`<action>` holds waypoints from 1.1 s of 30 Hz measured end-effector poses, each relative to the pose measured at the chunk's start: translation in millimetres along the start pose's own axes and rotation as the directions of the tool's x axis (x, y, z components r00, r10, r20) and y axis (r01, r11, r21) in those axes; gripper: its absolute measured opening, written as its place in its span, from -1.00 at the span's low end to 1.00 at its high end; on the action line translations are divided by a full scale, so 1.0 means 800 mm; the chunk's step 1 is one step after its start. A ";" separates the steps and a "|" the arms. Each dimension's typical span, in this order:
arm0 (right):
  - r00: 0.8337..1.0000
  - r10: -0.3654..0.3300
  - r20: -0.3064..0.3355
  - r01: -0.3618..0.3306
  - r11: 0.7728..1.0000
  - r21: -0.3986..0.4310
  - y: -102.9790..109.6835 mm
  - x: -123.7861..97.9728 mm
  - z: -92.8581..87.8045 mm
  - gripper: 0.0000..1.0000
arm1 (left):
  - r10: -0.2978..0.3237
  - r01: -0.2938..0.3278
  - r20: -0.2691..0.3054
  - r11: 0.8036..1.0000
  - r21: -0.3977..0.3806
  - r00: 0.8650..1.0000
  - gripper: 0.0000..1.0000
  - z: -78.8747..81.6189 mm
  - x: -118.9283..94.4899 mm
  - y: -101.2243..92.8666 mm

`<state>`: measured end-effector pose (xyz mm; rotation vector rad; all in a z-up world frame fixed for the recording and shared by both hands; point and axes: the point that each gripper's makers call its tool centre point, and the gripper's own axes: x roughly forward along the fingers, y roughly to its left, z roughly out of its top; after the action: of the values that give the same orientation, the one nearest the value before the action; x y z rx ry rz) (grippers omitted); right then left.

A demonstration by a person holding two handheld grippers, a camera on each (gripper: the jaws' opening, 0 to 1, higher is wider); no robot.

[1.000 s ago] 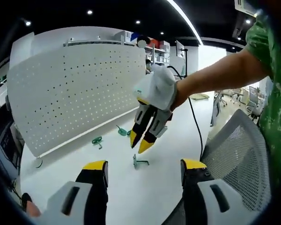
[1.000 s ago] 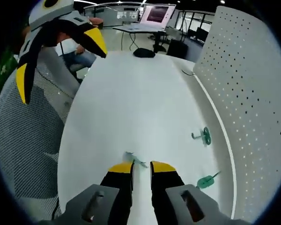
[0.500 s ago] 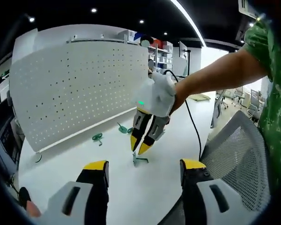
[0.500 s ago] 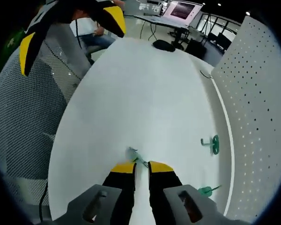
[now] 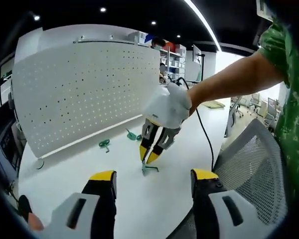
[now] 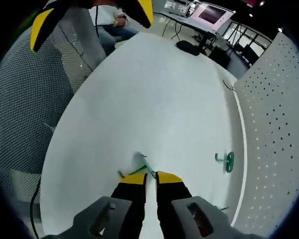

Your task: Insert the hook assembly into the mounting plate slot until the hook locks in place.

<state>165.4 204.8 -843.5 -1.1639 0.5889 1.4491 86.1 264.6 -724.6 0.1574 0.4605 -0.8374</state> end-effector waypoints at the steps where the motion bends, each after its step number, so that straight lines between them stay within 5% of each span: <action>1: 1.000 -0.001 0.002 0.001 1.000 -0.004 0.000 0.000 0.001 -0.91 | 0.001 -0.001 -0.001 1.000 -0.001 1.000 0.24 0.000 0.000 0.000; 17: 1.000 -0.010 0.010 0.010 1.000 0.020 0.000 -0.001 -0.001 -1.00 | -0.006 0.006 -0.001 1.000 -0.009 1.000 0.23 -0.001 0.002 0.002; 33: 0.992 -0.086 0.096 0.059 0.967 0.249 -0.009 -0.011 0.001 -1.00 | -0.010 0.010 -0.004 1.000 -0.005 1.000 0.21 0.000 0.004 0.001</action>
<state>171.1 203.3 -833.7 -0.8993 0.6255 1.3254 88.5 263.2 -726.0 0.1526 0.4676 -0.8460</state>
